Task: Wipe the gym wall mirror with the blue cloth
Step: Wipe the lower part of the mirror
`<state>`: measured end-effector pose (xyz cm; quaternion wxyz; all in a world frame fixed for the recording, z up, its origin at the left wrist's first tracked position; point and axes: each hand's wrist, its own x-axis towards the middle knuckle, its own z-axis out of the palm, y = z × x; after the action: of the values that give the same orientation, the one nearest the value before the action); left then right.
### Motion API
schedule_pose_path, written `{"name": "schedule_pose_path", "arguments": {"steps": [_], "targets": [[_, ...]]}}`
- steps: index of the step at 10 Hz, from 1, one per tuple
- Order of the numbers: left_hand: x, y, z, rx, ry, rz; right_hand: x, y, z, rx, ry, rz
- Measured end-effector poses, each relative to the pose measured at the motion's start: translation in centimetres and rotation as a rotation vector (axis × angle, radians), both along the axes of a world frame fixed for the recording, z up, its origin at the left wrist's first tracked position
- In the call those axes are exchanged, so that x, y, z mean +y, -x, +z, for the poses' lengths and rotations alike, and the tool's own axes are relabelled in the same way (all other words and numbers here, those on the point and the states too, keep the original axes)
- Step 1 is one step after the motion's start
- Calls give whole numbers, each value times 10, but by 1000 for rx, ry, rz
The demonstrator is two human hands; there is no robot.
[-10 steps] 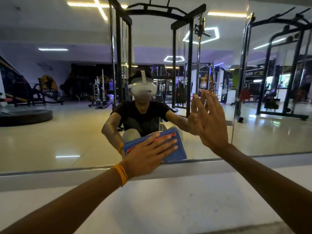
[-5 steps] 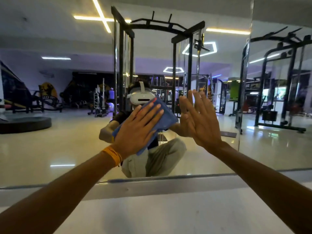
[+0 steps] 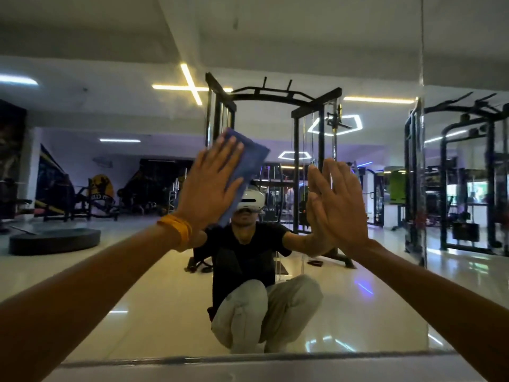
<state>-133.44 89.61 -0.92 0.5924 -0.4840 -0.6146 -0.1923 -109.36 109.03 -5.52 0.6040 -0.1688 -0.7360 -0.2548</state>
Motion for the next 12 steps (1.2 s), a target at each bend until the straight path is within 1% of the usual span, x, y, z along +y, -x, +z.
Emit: {"name": "schedule_pose_path", "arguments": {"steps": [1, 2, 3, 4, 5, 6, 7, 8, 9, 10, 11, 12], "targets": [[-15, 5, 50, -350, -323, -98, -5, 1, 0, 25, 4, 10], [-7, -20, 28, -312, -328, -114, -6, 1, -2, 17, -8, 16], [22, -49, -53, 7, 20, -91, -4, -3, 1, 10, -2, 16], [25, -38, -65, 146, 89, -119, 0, -11, 3, -27, -39, 24], [18, -32, 1, -74, -158, -96, 20, -29, 21, -17, 9, -50], [26, -40, 44, -363, -399, -112, 41, -48, 38, 42, 88, -41], [53, -71, 13, -256, -323, -76, 66, -57, 41, 30, 73, 16], [66, -75, -31, 158, 137, -119, 66, -61, 37, -23, 72, 32], [59, -65, -1, 139, 36, -133, 70, -70, 40, -78, 4, -10], [46, -61, 69, -243, -314, -148, 79, -82, 50, -39, 0, -14], [61, -81, 84, -360, -458, -93, 94, -95, 55, 68, 33, 2], [96, -115, 30, 12, -88, -96, 103, -120, 57, 41, 30, 5]]}}
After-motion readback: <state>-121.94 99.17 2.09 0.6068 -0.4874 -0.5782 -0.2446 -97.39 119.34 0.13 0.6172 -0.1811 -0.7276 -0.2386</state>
